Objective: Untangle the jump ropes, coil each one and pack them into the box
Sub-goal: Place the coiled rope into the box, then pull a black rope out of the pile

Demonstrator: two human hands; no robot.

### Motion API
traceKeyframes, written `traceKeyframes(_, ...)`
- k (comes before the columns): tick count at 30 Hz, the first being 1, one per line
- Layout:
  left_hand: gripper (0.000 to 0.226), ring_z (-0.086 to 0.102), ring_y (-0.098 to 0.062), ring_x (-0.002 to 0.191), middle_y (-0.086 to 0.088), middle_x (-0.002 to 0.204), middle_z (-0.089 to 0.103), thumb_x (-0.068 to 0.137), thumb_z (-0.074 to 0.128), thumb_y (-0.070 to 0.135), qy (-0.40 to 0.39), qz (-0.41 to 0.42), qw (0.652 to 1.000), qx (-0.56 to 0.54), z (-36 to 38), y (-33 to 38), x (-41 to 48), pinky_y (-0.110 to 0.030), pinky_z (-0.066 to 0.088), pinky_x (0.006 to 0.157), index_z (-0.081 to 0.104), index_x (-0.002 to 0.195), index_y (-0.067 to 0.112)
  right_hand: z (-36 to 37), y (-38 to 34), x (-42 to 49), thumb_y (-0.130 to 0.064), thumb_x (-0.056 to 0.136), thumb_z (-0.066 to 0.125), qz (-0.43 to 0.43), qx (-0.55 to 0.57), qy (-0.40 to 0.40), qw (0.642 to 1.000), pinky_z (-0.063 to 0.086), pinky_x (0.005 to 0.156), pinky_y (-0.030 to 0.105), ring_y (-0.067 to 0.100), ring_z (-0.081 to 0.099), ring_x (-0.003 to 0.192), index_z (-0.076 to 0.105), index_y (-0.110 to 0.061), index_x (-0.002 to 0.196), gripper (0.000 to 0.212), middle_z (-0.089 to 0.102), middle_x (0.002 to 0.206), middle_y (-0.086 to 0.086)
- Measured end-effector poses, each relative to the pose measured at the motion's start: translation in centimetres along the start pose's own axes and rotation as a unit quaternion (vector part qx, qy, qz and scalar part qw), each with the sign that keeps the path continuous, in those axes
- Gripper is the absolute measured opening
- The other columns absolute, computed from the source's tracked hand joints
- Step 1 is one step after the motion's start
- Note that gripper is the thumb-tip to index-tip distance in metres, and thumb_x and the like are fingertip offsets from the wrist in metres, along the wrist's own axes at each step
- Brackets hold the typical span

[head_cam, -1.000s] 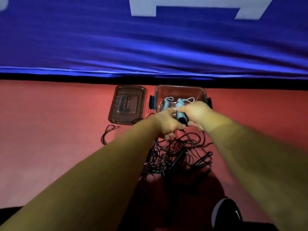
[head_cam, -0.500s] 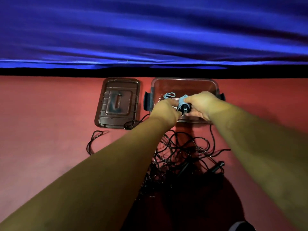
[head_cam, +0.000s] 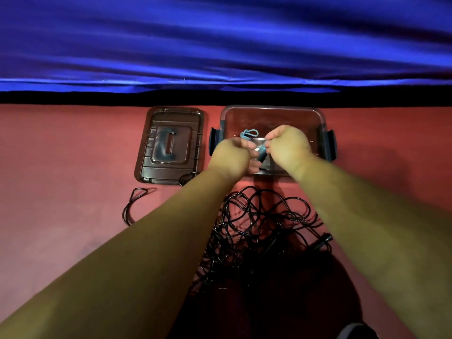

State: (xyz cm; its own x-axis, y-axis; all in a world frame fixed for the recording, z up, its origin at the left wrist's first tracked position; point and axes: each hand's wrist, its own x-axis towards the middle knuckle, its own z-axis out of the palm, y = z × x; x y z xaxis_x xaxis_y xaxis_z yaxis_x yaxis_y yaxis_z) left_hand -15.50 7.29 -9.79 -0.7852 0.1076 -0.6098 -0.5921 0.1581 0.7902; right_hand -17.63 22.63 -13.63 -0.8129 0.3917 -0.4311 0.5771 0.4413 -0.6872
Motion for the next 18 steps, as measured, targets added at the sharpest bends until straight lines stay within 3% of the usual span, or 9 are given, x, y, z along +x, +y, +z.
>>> traceKeyframes(2,0.021,0.065,-0.018,0.062,-0.015,0.096,0.072,0.1,0.048,-0.004,0.003,0.024,1.0,-0.003,-1.1,-0.6,-0.2,-0.035,0.06,0.061,0.065,0.112,-0.001,0.2,0.0,-1.7,-0.009,0.087,0.057,-0.033,0.027,0.053,0.998,0.059,0.081,0.034,0.02,0.073,0.087,0.07,-0.026,0.084,0.022,0.076,0.092,-0.004)
traceKeyframes(4,0.02,0.063,-0.012,0.057,-0.008,0.091,0.076,0.099,0.052,-0.001,0.015,0.042,0.999,0.013,-2.1,-0.7,-1.4,-0.026,0.053,0.052,0.069,0.109,0.003,0.3,-0.1,-4.1,-0.013,0.091,0.055,-0.074,0.009,0.072,0.995,0.054,0.073,0.029,0.017,0.07,0.082,0.071,-0.025,0.088,0.02,0.075,0.088,-0.006)
traceKeyframes(7,0.019,0.058,-0.006,0.051,-0.008,0.093,0.077,0.101,0.053,0.003,0.054,0.061,0.997,0.002,-3.8,-1.5,-3.0,-0.019,0.043,0.046,0.071,0.106,0.004,0.2,-0.7,-7.3,-0.019,0.095,0.054,-0.12,0.019,0.093,0.988,0.05,0.066,0.031,0.018,0.065,0.075,0.073,-0.021,0.09,0.019,0.072,0.082,-0.005)
traceKeyframes(11,0.017,0.059,-0.023,0.063,-0.011,0.093,0.079,0.099,0.055,0.011,0.102,0.021,0.994,0.03,-5.7,-4.4,-4.4,-0.025,0.047,0.052,0.071,0.102,0.009,2.2,-0.6,-11.3,-0.022,0.09,0.051,-0.118,0.056,0.03,0.991,0.053,0.061,0.034,0.02,0.064,0.065,0.073,-0.023,0.083,0.023,0.074,0.076,0.0)
traceKeyframes(13,0.017,0.071,-0.028,0.078,-0.011,0.096,0.078,0.098,0.058,0.018,0.098,-0.007,0.985,0.139,-6.2,-6.7,-4.9,-0.032,0.061,0.071,0.071,0.104,0.011,3.6,0.1,-12.6,-0.029,0.083,0.048,-0.085,0.037,-0.022,0.995,0.061,0.067,0.04,0.024,0.07,0.07,0.073,-0.025,0.08,0.025,0.075,0.076,0.0)
traceKeyframes(15,0.02,0.072,-0.028,0.095,-0.008,0.102,0.077,0.095,0.06,0.023,0.069,-0.015,0.963,0.261,-6.6,-9.0,-5.8,-0.034,0.058,0.088,0.074,0.108,0.016,4.8,1.7,-13.6,-0.029,0.085,0.049,-0.059,-0.059,-0.092,0.992,0.064,0.076,0.047,0.034,0.074,0.082,0.074,-0.023,0.086,0.025,0.077,0.083,0.004)
traceKeyframes(18,0.032,0.07,-0.027,0.106,-0.008,0.116,0.075,0.091,0.067,0.027,-0.004,-0.026,0.934,0.356,-6.3,-11.8,-7.6,-0.035,0.056,0.095,0.072,0.122,0.021,5.6,5.2,-15.4,-0.014,0.097,0.052,-0.036,-0.257,-0.191,0.947,0.057,0.094,0.035,0.033,0.071,0.106,0.075,-0.012,0.111,0.027,0.077,0.112,0.014)
